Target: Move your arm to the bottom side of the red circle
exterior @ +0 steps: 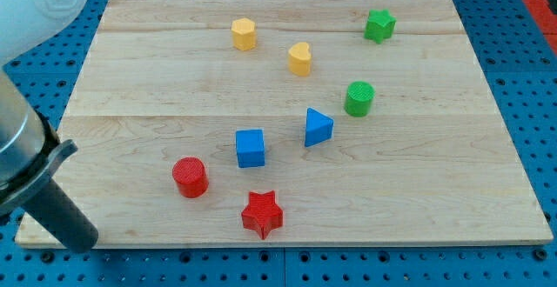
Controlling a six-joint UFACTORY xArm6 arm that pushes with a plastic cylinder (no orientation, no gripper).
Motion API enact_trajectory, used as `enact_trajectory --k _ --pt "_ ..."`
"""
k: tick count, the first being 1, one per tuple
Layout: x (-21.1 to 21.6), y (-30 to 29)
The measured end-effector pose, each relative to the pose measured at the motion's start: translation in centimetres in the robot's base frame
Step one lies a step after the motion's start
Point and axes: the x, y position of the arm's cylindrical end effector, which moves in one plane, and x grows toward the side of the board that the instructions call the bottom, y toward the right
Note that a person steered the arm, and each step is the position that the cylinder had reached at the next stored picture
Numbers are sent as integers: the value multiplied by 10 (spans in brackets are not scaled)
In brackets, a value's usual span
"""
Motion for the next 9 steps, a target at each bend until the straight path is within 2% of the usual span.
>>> enact_trajectory --k 6,7,8,9 --pt "-1 5" --pt "0 23" --pt "-13 89" --pt "-36 105"
